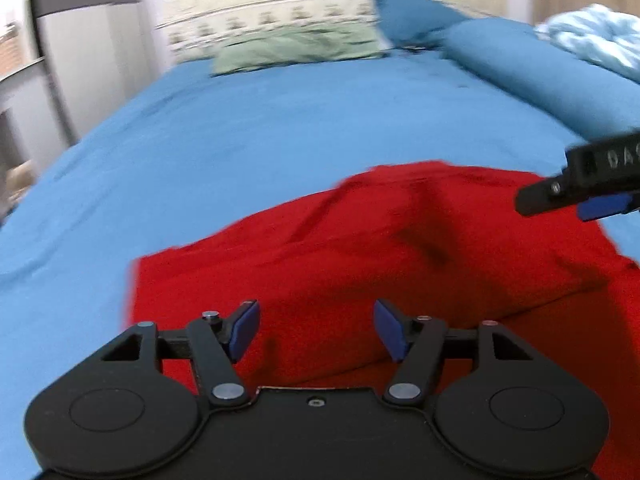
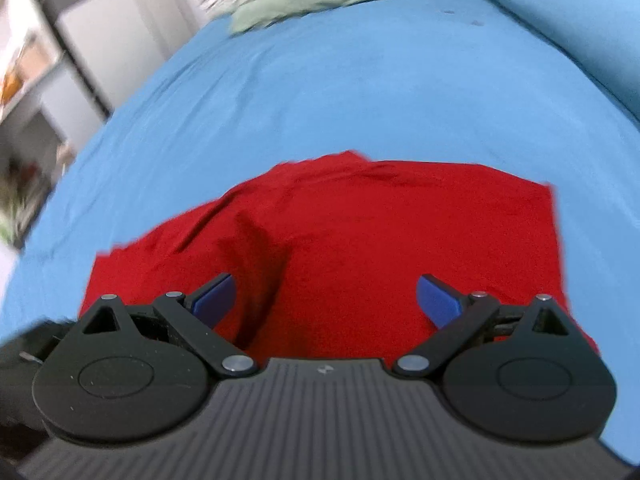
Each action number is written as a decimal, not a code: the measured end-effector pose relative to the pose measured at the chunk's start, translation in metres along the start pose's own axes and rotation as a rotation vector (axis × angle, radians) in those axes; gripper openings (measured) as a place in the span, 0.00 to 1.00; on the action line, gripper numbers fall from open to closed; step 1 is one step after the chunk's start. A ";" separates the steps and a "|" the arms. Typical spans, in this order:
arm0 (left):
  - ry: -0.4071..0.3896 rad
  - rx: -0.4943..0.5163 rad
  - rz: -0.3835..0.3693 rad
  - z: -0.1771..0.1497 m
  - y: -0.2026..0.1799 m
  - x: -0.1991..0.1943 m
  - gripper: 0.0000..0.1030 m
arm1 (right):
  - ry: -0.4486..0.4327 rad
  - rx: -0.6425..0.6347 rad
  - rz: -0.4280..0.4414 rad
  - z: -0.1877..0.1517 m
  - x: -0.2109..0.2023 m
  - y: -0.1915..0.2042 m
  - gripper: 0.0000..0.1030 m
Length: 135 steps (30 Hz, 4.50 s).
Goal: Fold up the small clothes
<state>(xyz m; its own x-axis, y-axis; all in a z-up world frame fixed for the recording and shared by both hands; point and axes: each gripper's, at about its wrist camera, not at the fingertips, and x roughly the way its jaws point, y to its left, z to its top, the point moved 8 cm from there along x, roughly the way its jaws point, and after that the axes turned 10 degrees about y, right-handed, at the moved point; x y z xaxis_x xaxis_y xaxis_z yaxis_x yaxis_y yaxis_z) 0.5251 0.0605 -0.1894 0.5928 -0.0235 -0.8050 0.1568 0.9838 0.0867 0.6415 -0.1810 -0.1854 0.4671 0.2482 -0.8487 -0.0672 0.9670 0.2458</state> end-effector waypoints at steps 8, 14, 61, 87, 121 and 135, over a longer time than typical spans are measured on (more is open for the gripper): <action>0.066 -0.093 0.064 -0.013 0.054 0.010 0.67 | 0.057 -0.059 -0.042 -0.004 0.071 0.053 0.89; 0.069 -0.079 0.058 -0.027 0.056 0.004 0.67 | 0.051 0.033 -0.075 -0.012 0.068 0.032 0.73; 0.127 -0.040 0.159 -0.040 0.063 0.030 0.51 | -0.014 0.175 -0.281 -0.012 0.012 -0.161 0.20; 0.087 -0.020 -0.138 0.073 0.047 0.106 0.77 | -0.001 0.104 -0.239 -0.015 0.041 -0.147 0.97; 0.018 -0.079 0.016 -0.008 0.019 -0.107 0.84 | -0.158 -0.037 -0.024 -0.046 -0.126 -0.095 0.99; 0.098 -0.142 -0.068 -0.171 0.010 -0.190 0.85 | -0.055 -0.040 -0.073 -0.207 -0.231 -0.129 0.99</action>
<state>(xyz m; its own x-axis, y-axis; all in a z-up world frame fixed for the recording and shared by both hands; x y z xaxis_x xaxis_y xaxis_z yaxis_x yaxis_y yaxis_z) 0.2790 0.1048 -0.1354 0.5041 -0.0802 -0.8599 0.0766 0.9959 -0.0480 0.3600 -0.3511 -0.1180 0.5194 0.1740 -0.8366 -0.0655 0.9843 0.1641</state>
